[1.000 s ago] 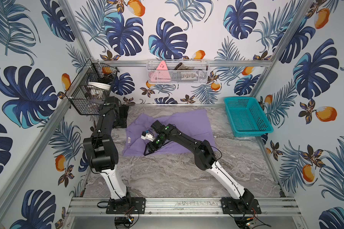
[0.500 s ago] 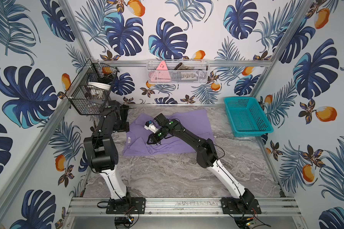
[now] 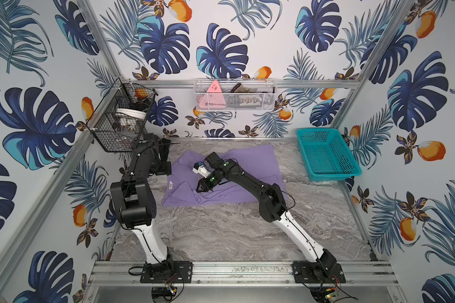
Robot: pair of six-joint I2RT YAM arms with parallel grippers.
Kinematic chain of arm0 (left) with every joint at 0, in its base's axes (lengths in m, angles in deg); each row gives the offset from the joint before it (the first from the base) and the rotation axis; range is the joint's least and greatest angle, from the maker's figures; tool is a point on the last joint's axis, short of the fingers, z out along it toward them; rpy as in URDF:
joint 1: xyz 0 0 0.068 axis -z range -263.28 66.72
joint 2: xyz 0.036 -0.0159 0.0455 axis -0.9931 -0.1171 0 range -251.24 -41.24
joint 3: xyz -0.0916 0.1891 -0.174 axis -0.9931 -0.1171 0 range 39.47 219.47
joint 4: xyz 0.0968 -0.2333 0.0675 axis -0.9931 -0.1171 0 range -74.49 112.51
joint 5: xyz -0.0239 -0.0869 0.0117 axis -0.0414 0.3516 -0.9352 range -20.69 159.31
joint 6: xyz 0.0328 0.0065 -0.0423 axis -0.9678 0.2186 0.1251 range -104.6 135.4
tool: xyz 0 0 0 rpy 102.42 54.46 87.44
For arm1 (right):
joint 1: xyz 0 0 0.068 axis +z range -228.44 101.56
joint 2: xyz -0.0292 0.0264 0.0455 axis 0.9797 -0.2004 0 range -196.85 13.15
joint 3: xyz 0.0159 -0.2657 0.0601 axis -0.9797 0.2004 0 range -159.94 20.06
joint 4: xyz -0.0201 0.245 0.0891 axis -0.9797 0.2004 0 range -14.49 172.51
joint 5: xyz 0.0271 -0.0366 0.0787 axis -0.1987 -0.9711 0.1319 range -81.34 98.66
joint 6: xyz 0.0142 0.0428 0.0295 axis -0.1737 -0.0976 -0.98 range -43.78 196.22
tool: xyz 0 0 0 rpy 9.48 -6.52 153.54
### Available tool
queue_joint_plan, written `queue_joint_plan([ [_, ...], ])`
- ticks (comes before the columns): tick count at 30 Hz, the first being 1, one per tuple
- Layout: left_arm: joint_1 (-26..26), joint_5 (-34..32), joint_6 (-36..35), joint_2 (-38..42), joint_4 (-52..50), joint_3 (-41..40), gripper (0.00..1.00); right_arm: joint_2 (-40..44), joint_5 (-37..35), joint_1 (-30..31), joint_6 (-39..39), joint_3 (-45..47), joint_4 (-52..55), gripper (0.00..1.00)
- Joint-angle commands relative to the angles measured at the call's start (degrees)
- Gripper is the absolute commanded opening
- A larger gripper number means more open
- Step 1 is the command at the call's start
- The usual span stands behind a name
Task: Fold and stack t-shirts
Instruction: Smooth out the T-shirt at the center of the board.
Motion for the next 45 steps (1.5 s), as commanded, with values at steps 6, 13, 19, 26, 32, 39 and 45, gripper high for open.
queue_joint_plan([
  [6, -0.1, -0.6, 0.2, 0.6, -0.1, -0.4, 0.95, -0.3, 3.6, 0.1, -1.3, -0.5, -1.1, 0.50],
  [13, -0.1, -0.7, 0.2, 1.8, 0.2, -2.0, 0.96, -1.2, 4.4, 0.6, -1.9, -1.3, -1.7, 0.48],
  [19, -0.1, -0.8, 0.1, 3.2, 0.4, -3.5, 0.96, -1.9, 4.7, 1.4, -2.1, -2.1, -2.2, 0.45],
  [26, -0.1, -0.9, 0.0, 4.1, 0.6, -4.3, 0.96, -1.9, 3.6, 2.5, -0.7, -2.4, -2.2, 0.00],
  [32, -0.1, -0.7, 0.1, 4.3, 0.7, -4.8, 0.96, -0.8, 1.2, 2.4, 0.6, -3.4, -2.5, 0.00],
  [39, -0.1, -0.5, 0.2, 4.8, 0.9, -5.0, 0.96, 1.3, -0.9, 2.0, 1.5, -5.6, -3.7, 0.00],
  [45, -0.1, -0.1, 0.4, 5.2, 0.9, -5.4, 0.96, 2.1, -4.1, 1.4, 2.0, -7.7, -6.2, 0.00],
])
